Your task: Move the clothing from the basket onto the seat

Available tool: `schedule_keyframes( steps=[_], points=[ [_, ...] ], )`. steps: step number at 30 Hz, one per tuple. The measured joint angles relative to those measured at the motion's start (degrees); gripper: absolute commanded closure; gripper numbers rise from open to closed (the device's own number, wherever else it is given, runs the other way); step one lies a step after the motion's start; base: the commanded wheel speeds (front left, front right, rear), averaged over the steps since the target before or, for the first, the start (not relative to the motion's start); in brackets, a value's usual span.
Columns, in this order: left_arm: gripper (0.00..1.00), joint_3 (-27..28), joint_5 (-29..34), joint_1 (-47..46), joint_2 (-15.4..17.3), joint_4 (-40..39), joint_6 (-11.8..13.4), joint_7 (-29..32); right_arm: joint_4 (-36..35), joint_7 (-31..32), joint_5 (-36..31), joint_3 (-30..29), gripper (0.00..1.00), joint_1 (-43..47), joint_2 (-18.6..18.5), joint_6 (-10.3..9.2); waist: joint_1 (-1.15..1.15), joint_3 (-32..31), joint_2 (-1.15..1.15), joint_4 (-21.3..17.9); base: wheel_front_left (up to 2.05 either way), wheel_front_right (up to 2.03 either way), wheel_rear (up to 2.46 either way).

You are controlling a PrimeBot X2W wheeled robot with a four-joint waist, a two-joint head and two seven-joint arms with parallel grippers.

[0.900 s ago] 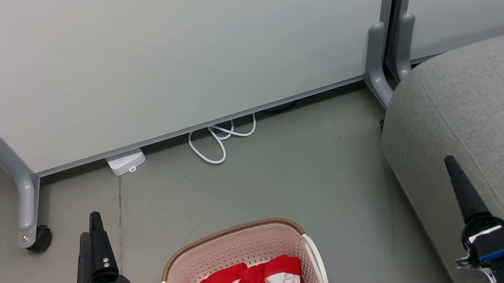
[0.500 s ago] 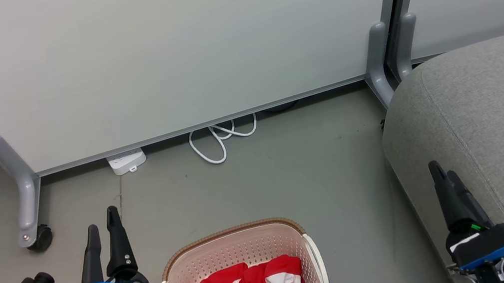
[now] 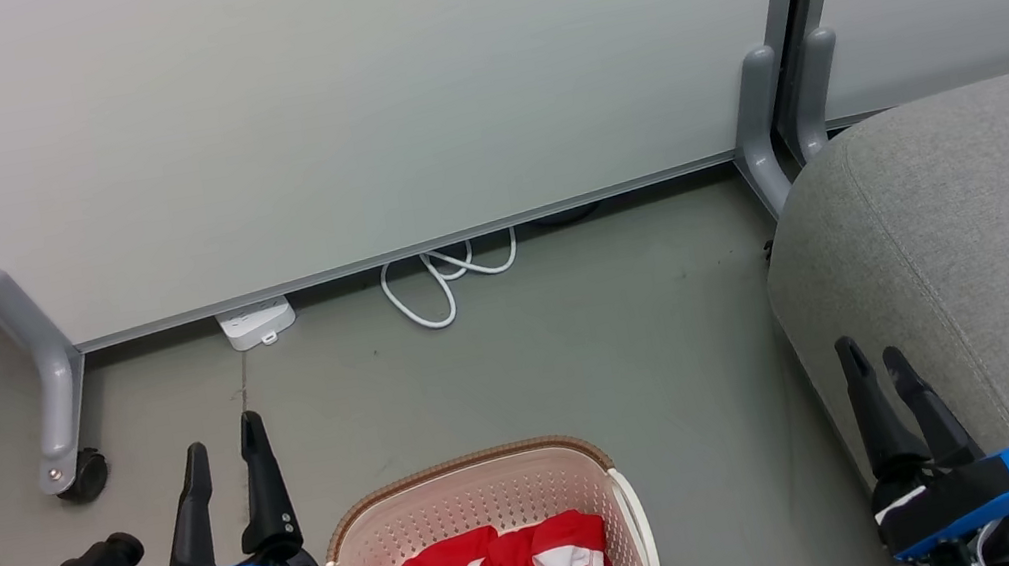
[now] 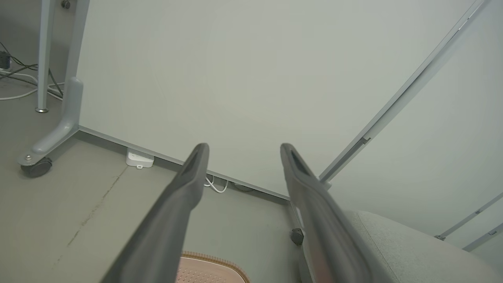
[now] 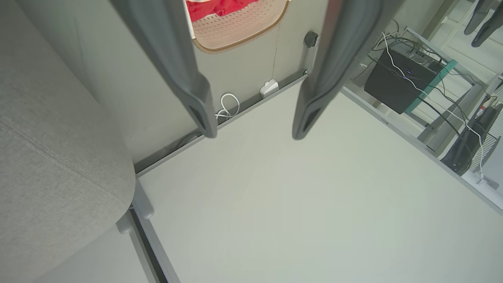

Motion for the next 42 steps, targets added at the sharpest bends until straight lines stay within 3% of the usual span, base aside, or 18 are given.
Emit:
schedule_keyframes(
  steps=[42],
  points=[
    [0.00,-3.0,21.2,-0.6,0.3,1.7,-1.1,-5.5,0.5,-5.5,-22.2,2.4,0.00,-0.6,-0.1,0.02,0.00,0.5,0.00,0.4,0.00,0.00,0.00]
  ],
)
